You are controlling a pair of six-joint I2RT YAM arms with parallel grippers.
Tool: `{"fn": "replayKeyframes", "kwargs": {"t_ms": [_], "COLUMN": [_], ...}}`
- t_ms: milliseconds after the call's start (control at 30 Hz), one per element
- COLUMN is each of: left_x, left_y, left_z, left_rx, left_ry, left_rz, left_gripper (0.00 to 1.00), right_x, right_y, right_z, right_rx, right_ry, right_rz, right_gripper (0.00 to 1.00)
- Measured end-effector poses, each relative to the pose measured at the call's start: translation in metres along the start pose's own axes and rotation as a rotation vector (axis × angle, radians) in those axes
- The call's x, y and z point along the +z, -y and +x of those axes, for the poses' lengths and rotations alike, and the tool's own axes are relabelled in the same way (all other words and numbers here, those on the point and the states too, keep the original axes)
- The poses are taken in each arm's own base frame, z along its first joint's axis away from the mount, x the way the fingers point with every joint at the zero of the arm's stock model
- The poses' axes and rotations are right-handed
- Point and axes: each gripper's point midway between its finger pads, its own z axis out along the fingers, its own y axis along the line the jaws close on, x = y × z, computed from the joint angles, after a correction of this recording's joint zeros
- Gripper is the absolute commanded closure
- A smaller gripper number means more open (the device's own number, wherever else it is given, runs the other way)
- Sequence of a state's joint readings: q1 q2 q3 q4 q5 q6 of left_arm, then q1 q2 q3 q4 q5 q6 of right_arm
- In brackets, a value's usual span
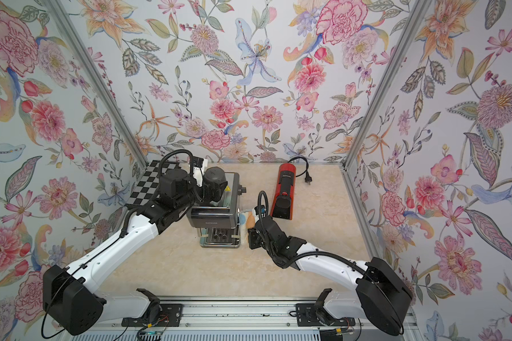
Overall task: Wipe the surface of a coffee machine
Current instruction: Wipe the dirt from the surface of the coffee machine.
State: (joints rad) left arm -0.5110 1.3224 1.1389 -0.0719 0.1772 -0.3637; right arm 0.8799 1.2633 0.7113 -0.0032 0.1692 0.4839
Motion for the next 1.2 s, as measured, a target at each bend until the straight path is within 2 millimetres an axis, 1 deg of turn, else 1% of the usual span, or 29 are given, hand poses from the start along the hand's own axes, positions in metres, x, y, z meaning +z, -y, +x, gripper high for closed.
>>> {"fn": "replayKeyframes", "kwargs": {"t_ms": [167,233,300,367,433,467,567,667,800,1033,1200], "left_x": [-0.009,-0.017,-0.026,-0.037,-0.050,-0.055,-0.071,-0.083,-0.095,-0.100,-0.103], "left_y": [0.002,0.005,0.010,0.015,0.019,0.020,0.018,0.012,-0.003,-0.024,-0.038], "left_z": [0.000,-0.007,-0.019,-0.037,-0.053,-0.059,-0.068,-0.071,-0.061,-0.021,0.000], "left_rx": [-0.001,0.001,0.004,0.016,0.024,0.026,0.029,0.026,0.016,-0.006,-0.031], "left_ry": [-0.012,0.002,0.030,0.074,0.119,0.134,0.166,0.190,0.190,0.132,0.103], "left_rz": [0.005,0.012,0.028,0.041,0.047,0.047,0.031,0.005,-0.043,-0.107,-0.143], "left_gripper": [0.01,0.01,0.01,0.01,0.01,0.01,0.01,0.01,0.01,0.01,0.01], "right_x": [-0.020,-0.030,-0.040,-0.050,-0.060,-0.063,-0.074,-0.078,-0.073,-0.060,-0.056], "right_y": [0.018,0.025,0.027,0.023,0.014,0.009,-0.008,-0.025,-0.043,-0.062,-0.073], "right_z": [-0.016,-0.021,-0.027,-0.039,-0.057,-0.065,-0.093,-0.115,-0.129,-0.146,-0.163], "right_rx": [-0.047,-0.065,-0.087,-0.113,-0.138,-0.144,-0.165,-0.189,-0.221,-0.259,-0.296], "right_ry": [-0.003,-0.001,0.007,0.022,0.050,0.064,0.107,0.131,0.127,0.118,0.136], "right_rz": [0.093,0.120,0.129,0.121,0.093,0.076,0.016,-0.040,-0.093,-0.137,-0.149], "right_gripper": [1.00,1.00,1.00,1.00,1.00,1.00,1.00,1.00,1.00,1.00,1.00]}}
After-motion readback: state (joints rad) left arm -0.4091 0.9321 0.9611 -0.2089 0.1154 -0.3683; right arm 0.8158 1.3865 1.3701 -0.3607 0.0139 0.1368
